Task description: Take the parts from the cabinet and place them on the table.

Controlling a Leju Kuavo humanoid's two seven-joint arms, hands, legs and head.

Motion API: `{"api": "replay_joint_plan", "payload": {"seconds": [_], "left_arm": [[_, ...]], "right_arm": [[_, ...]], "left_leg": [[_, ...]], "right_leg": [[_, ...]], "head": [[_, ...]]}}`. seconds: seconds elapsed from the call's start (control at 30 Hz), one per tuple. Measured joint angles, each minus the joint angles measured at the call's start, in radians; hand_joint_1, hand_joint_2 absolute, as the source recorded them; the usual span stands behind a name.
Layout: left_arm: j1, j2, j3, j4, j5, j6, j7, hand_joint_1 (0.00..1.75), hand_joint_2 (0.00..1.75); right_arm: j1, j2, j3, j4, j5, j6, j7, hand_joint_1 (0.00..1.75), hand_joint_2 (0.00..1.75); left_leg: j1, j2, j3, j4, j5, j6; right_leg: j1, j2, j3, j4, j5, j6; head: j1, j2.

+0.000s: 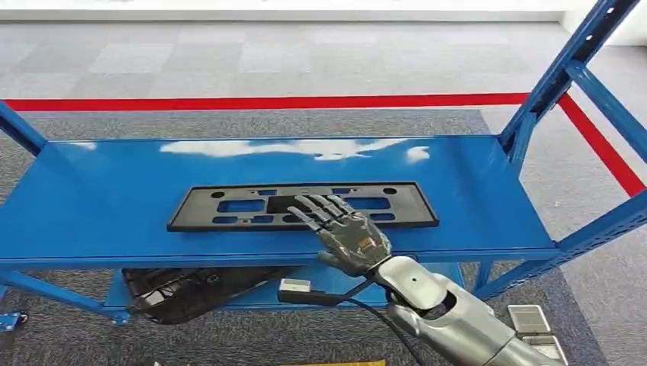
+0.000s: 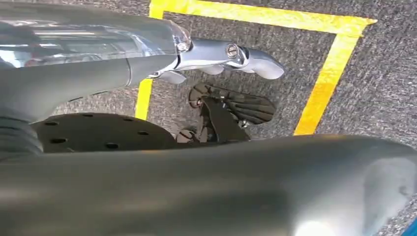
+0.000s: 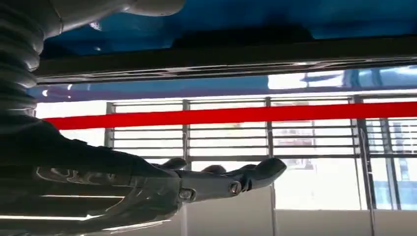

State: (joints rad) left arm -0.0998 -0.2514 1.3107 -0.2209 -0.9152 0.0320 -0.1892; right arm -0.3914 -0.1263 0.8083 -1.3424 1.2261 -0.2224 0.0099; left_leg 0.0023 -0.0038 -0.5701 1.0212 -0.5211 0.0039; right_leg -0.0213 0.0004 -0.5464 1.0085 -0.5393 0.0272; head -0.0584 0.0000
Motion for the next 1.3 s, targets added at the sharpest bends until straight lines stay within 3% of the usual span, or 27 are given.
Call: {"api": "replay_joint_plan", "payload": {"seconds": [0.47, 0.8, 0.87, 0.9, 0.93, 1.3], "left_arm": [[0.0, 0.0, -0.003, 0.0, -0.006, -0.002, -0.006, 0.0, 0.0], [0.0, 0.0, -0.015, 0.0, -0.024, -0.011, -0.006, 0.0, 0.0], [0.001, 0.0, -0.018, 0.0, -0.028, -0.011, -0.006, 0.0, 0.0], [0.0, 0.0, -0.019, 0.0, -0.03, -0.011, -0.006, 0.0, 0.0], [0.0, 0.0, -0.021, 0.0, -0.031, -0.011, -0.007, 0.0, 0.0], [0.001, 0.002, -0.025, 0.0, -0.039, 0.0, -0.01, 0.0, 0.0]], "right_arm": [[-0.006, 0.019, -0.052, 0.043, 0.029, -0.009, 0.017, 0.0, 1.75], [-0.039, 0.05, -0.134, 0.196, 0.132, -0.092, 0.052, 0.0, 1.75], [-0.045, 0.055, -0.148, 0.222, 0.151, -0.106, 0.059, 0.91, 1.75], [-0.048, 0.059, -0.158, 0.237, 0.161, -0.114, 0.061, 0.91, 1.75], [-0.053, 0.061, -0.166, 0.251, 0.169, -0.119, 0.066, 1.75, 1.75], [-0.07, 0.07, -0.229, 0.357, 0.187, -0.152, 0.06, 1.75, 1.75]], "left_leg": [[0.0, 0.0, 0.0, 0.0, 0.0, 0.0], [0.0, 0.0, 0.0, 0.0, 0.0, 0.0], [0.0, 0.0, 0.0, 0.0, 0.0, 0.0], [0.0, 0.0, 0.0, 0.0, 0.0, 0.0], [0.0, 0.0, 0.0, 0.0, 0.0, 0.0], [0.0, 0.0, 0.0, 0.0, 0.0, 0.0]], "right_leg": [[0.0, 0.0, 0.0, 0.0, 0.0, 0.0], [0.0, 0.0, 0.0, 0.0, 0.0, 0.0], [0.0, 0.0, 0.0, 0.0, 0.0, 0.0], [0.0, 0.0, 0.0, 0.0, 0.0, 0.0], [0.0, 0.0, 0.0, 0.0, 0.0, 0.0], [0.0, 0.0, 0.0, 0.0, 0.0, 0.0]], "head": [[0.0, 0.0], [0.0, 0.0], [0.0, 0.0], [0.0, 0.0], [0.0, 0.0], [0.0, 0.0]]}}
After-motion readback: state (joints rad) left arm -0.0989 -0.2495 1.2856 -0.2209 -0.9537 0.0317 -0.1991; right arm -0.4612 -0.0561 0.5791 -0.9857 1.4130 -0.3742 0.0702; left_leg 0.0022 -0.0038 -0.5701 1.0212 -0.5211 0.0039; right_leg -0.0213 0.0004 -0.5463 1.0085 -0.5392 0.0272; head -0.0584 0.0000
